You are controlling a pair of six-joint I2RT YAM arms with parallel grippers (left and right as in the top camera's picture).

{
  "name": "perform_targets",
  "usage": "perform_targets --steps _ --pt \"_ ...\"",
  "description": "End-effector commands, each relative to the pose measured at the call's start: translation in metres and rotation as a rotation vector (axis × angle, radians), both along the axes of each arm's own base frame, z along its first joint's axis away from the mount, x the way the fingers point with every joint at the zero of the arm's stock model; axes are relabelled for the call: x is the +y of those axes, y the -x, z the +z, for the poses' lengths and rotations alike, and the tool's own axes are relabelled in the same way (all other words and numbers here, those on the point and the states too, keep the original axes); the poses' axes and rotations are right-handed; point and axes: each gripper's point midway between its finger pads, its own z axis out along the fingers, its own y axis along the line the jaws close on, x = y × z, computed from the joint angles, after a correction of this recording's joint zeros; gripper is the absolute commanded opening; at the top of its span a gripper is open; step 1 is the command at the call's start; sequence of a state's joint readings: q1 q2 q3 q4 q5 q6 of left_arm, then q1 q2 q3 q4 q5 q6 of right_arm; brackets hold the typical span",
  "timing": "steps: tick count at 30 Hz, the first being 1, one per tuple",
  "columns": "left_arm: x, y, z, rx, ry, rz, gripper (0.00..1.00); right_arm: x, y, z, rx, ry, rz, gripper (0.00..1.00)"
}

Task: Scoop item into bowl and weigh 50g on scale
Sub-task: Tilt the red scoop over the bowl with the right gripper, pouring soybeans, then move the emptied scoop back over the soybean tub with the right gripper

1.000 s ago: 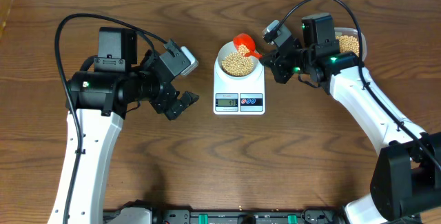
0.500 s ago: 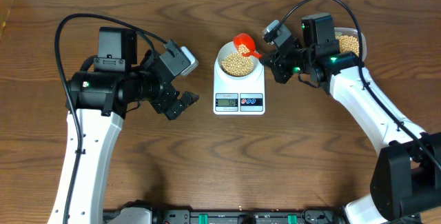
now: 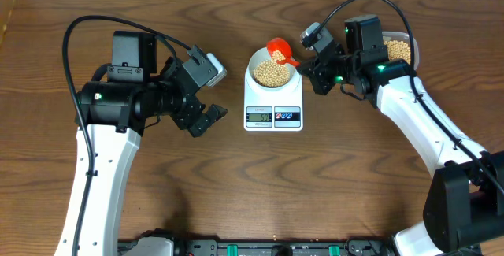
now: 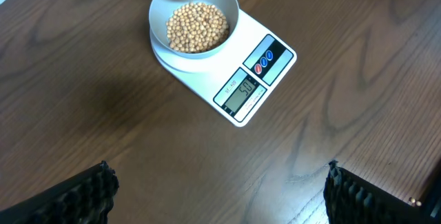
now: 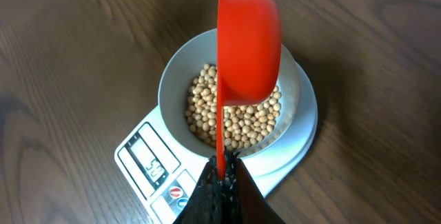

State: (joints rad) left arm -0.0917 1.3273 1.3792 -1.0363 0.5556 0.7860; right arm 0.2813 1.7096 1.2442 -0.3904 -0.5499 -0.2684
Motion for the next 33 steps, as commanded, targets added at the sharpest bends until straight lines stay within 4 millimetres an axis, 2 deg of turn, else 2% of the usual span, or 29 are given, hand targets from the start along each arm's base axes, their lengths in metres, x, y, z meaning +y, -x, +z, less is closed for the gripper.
perform_targets --steps 1,9,16,24,33 --pt "-0.002 -0.001 0.008 -0.018 0.013 -0.01 0.98 0.008 0.006 0.013 0.01 -0.058 0.013 0.01" --pt "-0.001 -0.001 0.008 -0.019 0.013 -0.009 0.98 0.009 0.005 0.016 0.029 -0.088 -0.005 0.01" --pt "-0.002 -0.001 0.008 -0.019 0.013 -0.01 0.98 -0.005 -0.002 0.016 0.04 -0.096 -0.052 0.01" --pt "-0.002 -0.001 0.008 -0.019 0.013 -0.01 0.98 -0.04 -0.021 0.021 0.012 -0.103 -0.136 0.01" --pt "-0.002 -0.001 0.008 -0.018 0.013 -0.009 0.98 -0.092 -0.033 0.038 -0.022 -0.108 -0.253 0.01"
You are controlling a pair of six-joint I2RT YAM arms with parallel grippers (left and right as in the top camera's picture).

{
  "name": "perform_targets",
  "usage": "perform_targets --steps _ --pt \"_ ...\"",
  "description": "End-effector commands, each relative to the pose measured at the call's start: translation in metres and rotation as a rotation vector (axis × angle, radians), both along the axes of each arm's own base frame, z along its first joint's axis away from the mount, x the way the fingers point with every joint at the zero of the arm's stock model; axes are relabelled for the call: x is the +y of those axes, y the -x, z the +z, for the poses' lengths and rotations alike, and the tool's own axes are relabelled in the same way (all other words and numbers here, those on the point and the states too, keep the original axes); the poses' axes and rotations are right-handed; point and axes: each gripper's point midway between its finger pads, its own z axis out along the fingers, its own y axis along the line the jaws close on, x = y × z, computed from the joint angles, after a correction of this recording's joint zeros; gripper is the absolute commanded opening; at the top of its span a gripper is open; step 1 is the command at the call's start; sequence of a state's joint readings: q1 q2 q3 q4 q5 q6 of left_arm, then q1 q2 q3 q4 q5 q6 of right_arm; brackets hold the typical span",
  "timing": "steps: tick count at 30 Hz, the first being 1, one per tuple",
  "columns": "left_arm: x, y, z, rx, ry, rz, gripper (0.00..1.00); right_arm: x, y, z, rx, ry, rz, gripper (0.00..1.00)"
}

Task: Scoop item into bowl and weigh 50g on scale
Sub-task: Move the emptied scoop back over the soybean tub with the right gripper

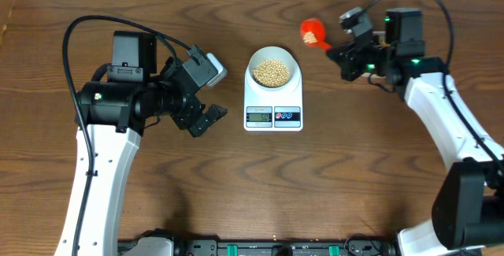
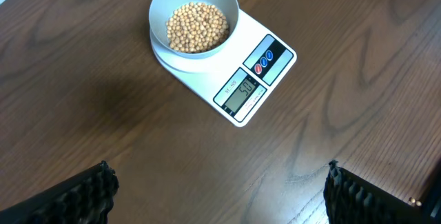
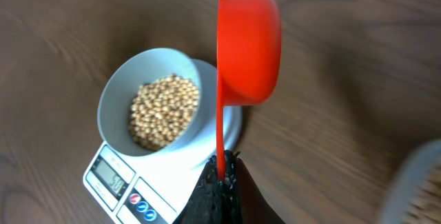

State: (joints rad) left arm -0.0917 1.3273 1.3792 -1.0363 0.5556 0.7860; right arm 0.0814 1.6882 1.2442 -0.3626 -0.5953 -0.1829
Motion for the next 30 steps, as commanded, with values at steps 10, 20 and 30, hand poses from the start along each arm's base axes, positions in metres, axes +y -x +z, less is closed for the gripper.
perform_targets --steps 10,20,30 --pt "-0.002 -0.001 0.008 -0.019 0.013 -0.01 0.98 -0.091 0.007 0.016 0.045 0.01 -0.223 0.01" --pt "-0.001 -0.001 0.007 -0.018 0.013 -0.009 0.98 -0.165 0.008 -0.001 0.001 0.315 -0.328 0.01" --pt "-0.002 -0.001 0.008 -0.018 0.013 -0.01 0.98 -0.186 0.011 -0.012 0.016 0.621 -0.374 0.01"
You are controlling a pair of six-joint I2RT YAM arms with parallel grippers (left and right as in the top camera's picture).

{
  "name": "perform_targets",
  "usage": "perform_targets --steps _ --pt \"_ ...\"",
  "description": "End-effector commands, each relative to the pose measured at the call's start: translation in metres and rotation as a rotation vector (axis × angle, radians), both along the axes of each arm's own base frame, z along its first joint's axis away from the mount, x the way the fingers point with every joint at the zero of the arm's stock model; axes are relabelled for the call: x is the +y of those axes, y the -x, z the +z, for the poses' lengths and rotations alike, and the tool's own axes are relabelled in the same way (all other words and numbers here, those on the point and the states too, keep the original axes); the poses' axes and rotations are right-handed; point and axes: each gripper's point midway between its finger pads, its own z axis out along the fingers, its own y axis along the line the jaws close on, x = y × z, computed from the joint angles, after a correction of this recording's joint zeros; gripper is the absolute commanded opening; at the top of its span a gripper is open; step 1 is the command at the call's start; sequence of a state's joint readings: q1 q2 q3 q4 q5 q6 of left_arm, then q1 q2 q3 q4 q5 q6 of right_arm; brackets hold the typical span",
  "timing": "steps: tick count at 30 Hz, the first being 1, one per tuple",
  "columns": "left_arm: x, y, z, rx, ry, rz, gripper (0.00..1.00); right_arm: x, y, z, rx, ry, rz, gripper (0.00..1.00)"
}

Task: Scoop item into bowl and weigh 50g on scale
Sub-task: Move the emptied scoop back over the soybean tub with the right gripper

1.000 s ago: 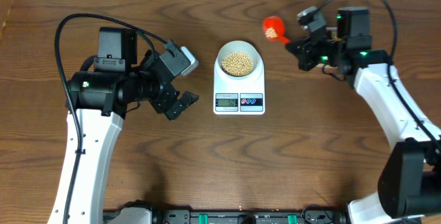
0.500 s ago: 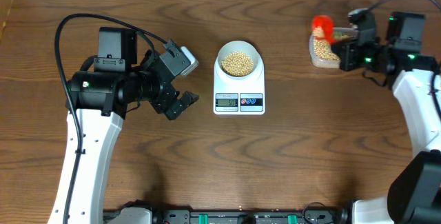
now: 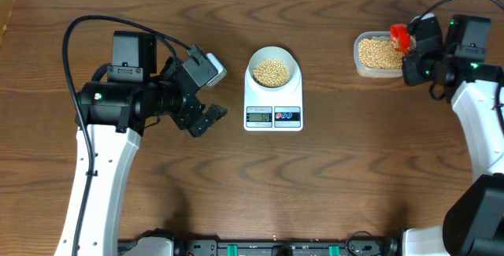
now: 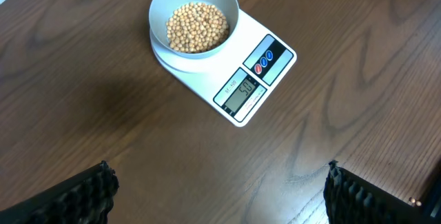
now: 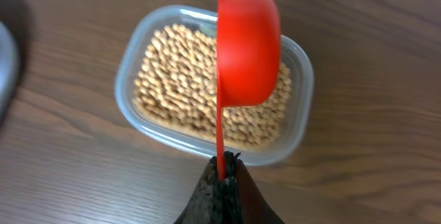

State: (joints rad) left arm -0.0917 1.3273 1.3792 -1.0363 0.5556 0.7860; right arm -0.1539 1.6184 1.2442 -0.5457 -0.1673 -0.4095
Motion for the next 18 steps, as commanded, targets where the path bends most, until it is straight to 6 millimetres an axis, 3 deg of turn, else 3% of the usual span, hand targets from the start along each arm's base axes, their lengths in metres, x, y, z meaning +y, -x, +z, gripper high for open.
perform_targets --steps 1,12,18 --pt "-0.002 -0.001 0.008 -0.019 0.013 -0.01 0.98 -0.017 0.002 0.007 -0.002 0.198 -0.028 0.01" --pt "-0.002 -0.001 0.008 -0.019 0.013 -0.01 0.98 -0.014 0.001 0.016 -0.013 0.317 -0.054 0.01" --pt "-0.001 -0.001 0.008 -0.019 0.013 -0.009 0.98 -0.006 0.007 0.062 -0.143 0.207 -0.127 0.01"
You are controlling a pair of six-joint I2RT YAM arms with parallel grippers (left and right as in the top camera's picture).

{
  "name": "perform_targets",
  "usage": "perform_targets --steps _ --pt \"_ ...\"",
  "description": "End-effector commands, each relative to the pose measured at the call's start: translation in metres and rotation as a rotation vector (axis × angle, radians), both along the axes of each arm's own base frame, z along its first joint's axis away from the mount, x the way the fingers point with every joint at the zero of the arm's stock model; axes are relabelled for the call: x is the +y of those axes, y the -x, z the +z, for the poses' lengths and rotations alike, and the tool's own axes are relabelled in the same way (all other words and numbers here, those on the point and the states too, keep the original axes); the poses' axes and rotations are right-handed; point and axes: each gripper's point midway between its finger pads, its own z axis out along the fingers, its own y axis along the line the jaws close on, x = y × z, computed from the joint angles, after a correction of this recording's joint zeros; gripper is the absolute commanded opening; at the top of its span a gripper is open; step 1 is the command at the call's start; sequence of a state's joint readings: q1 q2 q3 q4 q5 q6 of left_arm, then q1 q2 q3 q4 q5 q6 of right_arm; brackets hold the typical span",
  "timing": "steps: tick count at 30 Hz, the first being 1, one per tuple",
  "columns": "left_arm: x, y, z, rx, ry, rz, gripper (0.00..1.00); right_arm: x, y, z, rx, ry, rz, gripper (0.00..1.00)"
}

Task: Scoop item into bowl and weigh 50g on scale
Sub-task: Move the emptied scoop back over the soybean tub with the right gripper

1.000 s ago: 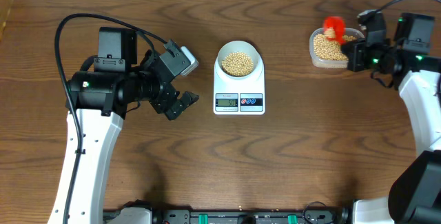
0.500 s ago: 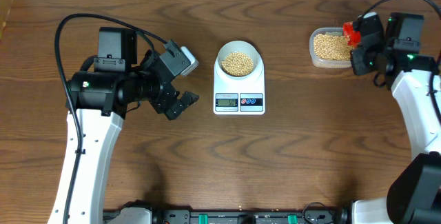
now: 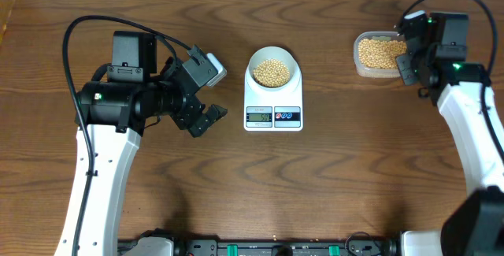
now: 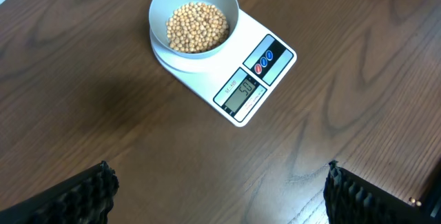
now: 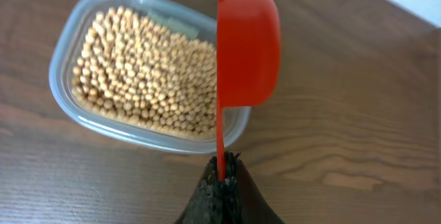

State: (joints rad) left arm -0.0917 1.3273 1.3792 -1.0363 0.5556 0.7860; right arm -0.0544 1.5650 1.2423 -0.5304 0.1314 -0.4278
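Observation:
A white bowl of soybeans sits on the white scale; in the left wrist view the scale's display reads about 50. My right gripper is shut on the handle of the red scoop, which hangs over the right end of the clear tub of soybeans. In the overhead view the scoop is hidden under the right gripper beside the tub. My left gripper stands open left of the scale, holding nothing.
The wooden table runs to a white edge along the back. The left arm's black cable loops over the back left. The right arm runs down the right side.
My right gripper with the red scoop has shifted from over the tub's middle to its right end. The left arm, bowl and scale are unchanged.
First the right gripper held the scoop over the bowl on the scale, with beans in it. Then it held the scoop right of the scale. Later the scoop was over the bean tub, and now it is at the tub's right end. The left arm stayed put.

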Motion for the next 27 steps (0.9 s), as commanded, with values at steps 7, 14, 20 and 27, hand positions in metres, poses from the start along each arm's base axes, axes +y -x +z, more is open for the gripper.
perform_targets --steps 7,14,20,27 --pt "-0.002 -0.001 0.008 -0.019 0.013 -0.01 0.98 0.006 0.027 0.037 -0.048 -0.048 -0.026 0.01" --pt "-0.001 -0.001 0.008 -0.019 0.013 -0.009 0.98 0.035 0.027 -0.001 0.06 -0.262 -0.041 0.01" --pt "-0.002 -0.001 0.008 -0.018 0.013 -0.01 0.98 0.06 0.031 0.026 0.008 -0.484 -0.013 0.01" --pt "-0.002 -0.001 0.008 -0.019 0.013 -0.01 0.98 0.039 0.087 0.073 -0.045 -0.527 -0.073 0.01"
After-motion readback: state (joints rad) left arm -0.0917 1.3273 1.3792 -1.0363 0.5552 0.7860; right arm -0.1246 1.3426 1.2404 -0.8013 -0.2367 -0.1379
